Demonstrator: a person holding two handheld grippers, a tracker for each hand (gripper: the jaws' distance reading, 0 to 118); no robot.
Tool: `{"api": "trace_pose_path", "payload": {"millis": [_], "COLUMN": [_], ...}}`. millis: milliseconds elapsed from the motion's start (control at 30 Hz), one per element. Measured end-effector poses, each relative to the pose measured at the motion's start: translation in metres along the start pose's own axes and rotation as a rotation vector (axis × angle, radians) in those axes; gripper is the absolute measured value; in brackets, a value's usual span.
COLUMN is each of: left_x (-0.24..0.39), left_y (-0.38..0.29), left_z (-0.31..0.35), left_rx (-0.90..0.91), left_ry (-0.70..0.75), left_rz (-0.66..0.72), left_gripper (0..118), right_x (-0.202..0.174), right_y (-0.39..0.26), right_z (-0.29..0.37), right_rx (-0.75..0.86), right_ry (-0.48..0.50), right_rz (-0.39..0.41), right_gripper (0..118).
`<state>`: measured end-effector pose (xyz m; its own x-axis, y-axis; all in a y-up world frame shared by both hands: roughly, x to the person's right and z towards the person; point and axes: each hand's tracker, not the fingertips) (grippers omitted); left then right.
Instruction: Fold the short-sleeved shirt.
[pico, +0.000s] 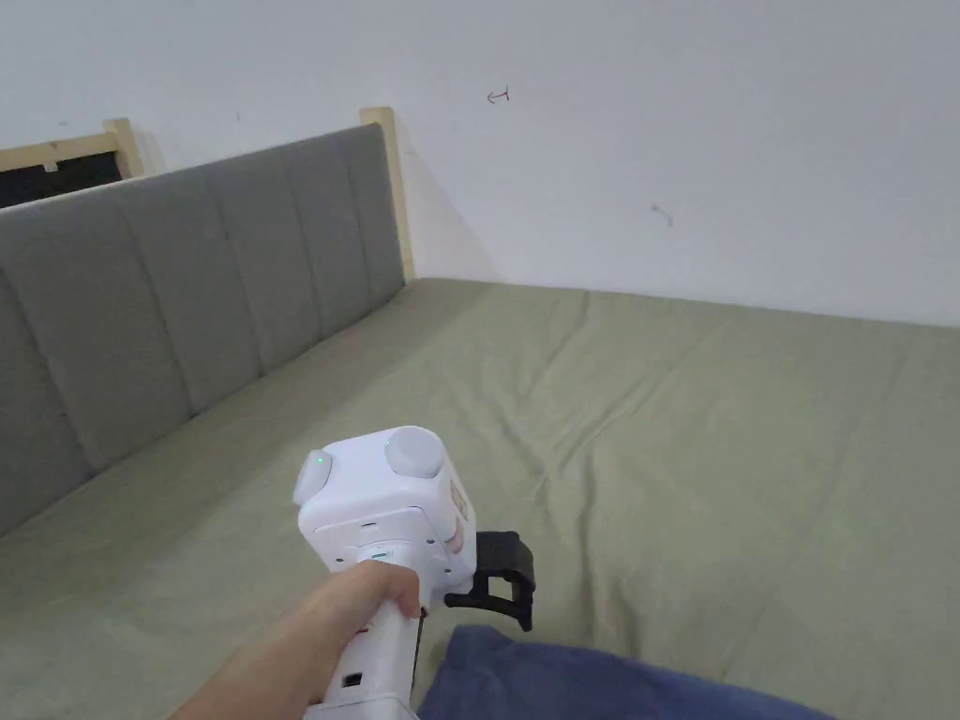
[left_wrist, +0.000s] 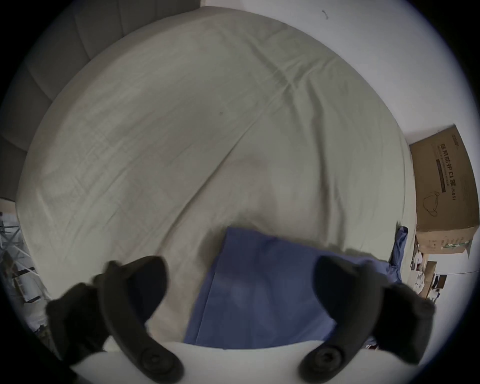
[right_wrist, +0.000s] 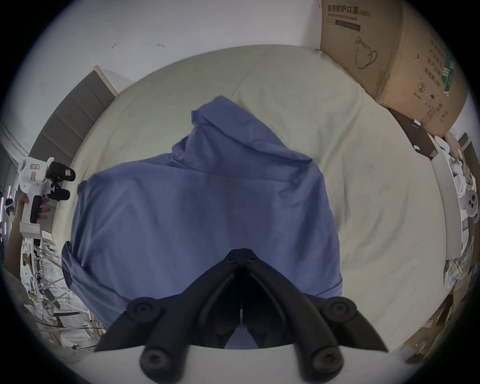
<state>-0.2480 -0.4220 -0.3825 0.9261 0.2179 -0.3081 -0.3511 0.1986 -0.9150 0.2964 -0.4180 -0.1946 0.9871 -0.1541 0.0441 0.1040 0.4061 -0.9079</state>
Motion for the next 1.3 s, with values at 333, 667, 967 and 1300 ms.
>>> {"api": "trace_pose_path", "payload": {"millis": [333, 667, 967, 1300], "left_x": [0.011, 0.030, 0.010, 0.014], "left_y": [-0.013, -0.041, -0.015, -0.025], "left_z": [-0.028, -0.032, -0.049, -0.050], "left_rx": [-0.075, -0.082, -0.120, -0.083], "left_ry": [0.093, 0.071, 0.017, 0.054], "left_rz": [-0.042, -0.021, 0.066, 0.028], "left_gripper": [19, 2, 3, 3], "right_x": [0.012, 0.061, 0.076, 0.056], "right_y": [0.013, 0.060, 0.084, 0.071], "right_z": [0.005, -0.033, -0.100, -0.082], "right_rx": [0.033, 0.099, 0.050, 0.113], "right_ry": [-0.026, -0.100, -0.206, -0.170], "right_rz": [-0.001, -0.063, -0.035, -0.048], "right_gripper": [0, 116, 116, 3]}}
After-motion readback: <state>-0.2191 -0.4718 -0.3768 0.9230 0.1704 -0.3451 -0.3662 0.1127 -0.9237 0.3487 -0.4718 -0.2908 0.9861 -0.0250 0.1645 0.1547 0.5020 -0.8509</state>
